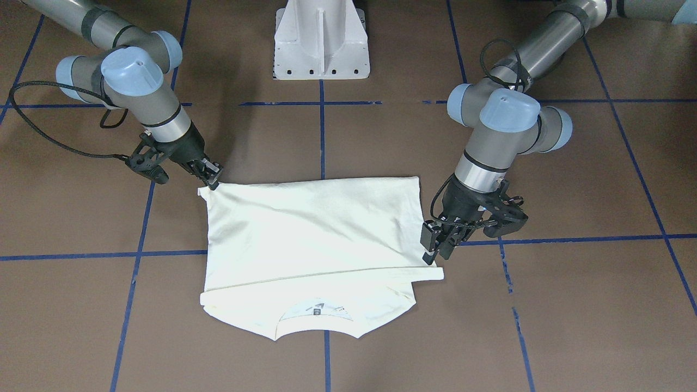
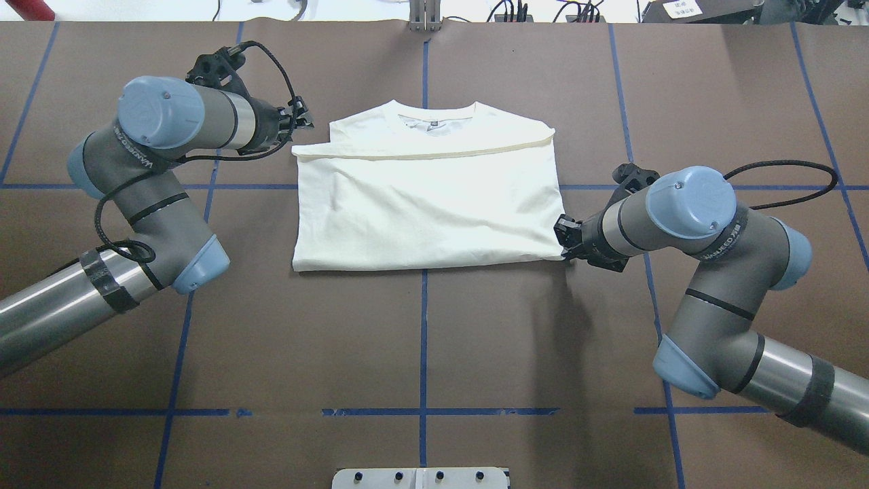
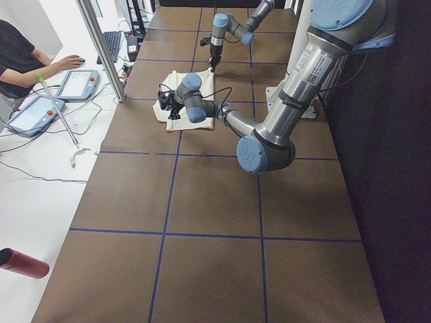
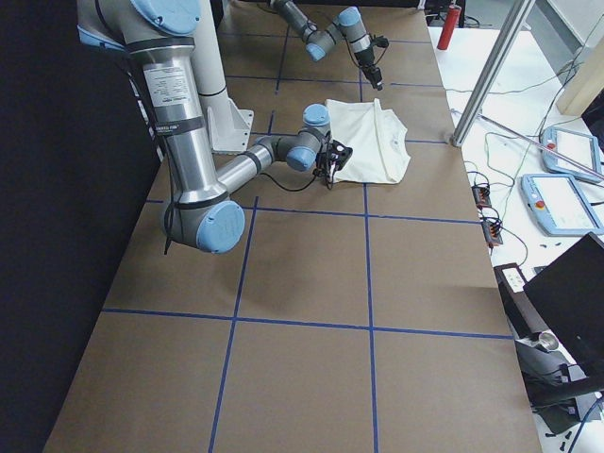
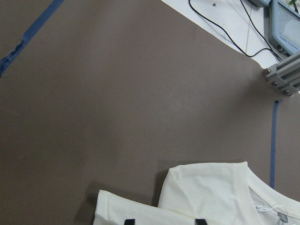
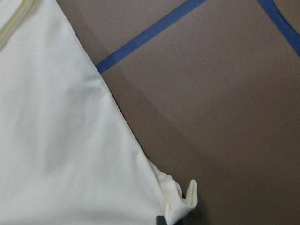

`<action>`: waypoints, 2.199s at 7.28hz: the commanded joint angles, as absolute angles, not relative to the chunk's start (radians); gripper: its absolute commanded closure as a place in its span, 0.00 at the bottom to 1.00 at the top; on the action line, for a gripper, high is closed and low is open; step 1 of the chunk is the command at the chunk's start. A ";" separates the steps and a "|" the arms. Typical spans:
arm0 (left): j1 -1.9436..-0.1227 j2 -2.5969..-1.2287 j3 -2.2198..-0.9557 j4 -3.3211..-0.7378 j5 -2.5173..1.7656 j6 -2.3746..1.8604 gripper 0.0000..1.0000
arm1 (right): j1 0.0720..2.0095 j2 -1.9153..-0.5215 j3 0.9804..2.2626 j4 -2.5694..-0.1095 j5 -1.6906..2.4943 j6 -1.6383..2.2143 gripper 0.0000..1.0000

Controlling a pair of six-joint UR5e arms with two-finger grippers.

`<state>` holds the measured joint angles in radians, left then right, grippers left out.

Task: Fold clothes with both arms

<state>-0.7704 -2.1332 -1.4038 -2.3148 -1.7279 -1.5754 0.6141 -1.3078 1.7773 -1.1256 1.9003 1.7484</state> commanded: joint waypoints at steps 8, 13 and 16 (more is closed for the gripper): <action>-0.669 -2.120 -1.636 -2.280 -1.884 -1.860 0.25 | 0.286 -1.640 2.201 -1.127 2.131 1.881 0.00; -0.398 -2.033 -1.780 -1.919 -1.780 -1.991 0.36 | 0.598 -1.509 2.083 -1.129 2.128 1.853 0.00; -0.396 -2.049 -1.764 -1.919 -1.763 -1.988 0.42 | 0.592 -1.508 2.065 -1.127 2.128 1.853 0.00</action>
<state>-0.3988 -2.0382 -1.7743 -1.9197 -1.7750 -1.9894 0.5940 -1.5095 2.0771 -1.1287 2.1277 1.8533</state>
